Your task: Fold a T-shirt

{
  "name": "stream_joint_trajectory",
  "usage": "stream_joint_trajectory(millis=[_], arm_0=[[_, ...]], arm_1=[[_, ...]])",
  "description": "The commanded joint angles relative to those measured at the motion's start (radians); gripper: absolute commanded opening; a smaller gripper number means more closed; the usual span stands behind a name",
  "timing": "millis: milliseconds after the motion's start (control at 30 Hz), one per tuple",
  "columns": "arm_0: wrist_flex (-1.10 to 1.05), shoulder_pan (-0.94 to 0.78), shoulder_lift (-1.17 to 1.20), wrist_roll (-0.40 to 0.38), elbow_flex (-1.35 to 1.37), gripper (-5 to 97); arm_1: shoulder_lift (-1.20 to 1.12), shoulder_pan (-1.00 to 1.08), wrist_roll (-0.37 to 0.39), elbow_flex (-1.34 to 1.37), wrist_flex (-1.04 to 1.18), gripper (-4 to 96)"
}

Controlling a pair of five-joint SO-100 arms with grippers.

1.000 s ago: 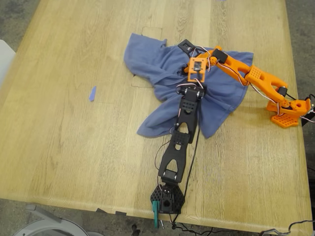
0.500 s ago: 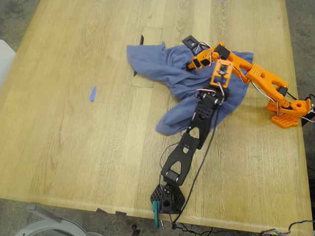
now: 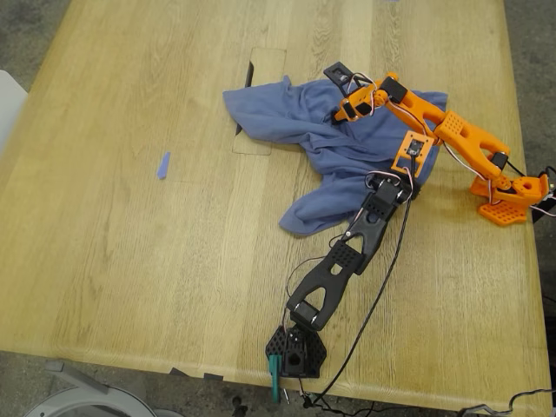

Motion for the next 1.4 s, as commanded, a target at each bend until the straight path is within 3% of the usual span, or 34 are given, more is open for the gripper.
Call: stream_joint_trajectory(millis=[0, 267, 467, 600, 833, 1367], arm_0=[[-0.037, 0.051, 0.006, -0.006, -0.041, 0], [-0.055, 0.003, -0.060, 0.008, -0.038, 2], [-0.037, -0.015, -0.034, 0.017, -0.037, 29], [-0.020, -0.043, -0.020, 0.064, -0.037, 49], [0.127, -0.071, 0.011, 0.143, -0.034, 66], [0.080, 0.011, -0.150, 0.175, -0.031, 69]], arm_1=[[0.081, 0.002, 0.009, -0.021, 0.003, -0.1], [0.089, -0.003, 0.009, -0.021, 0.018, -0.1], [0.094, -0.006, 0.009, -0.021, 0.031, -0.1], [0.097, -0.008, 0.009, -0.021, 0.037, -0.1], [0.097, -0.017, 0.009, -0.021, 0.046, -0.1], [0.083, -0.048, 0.015, -0.021, 0.034, -0.1]])
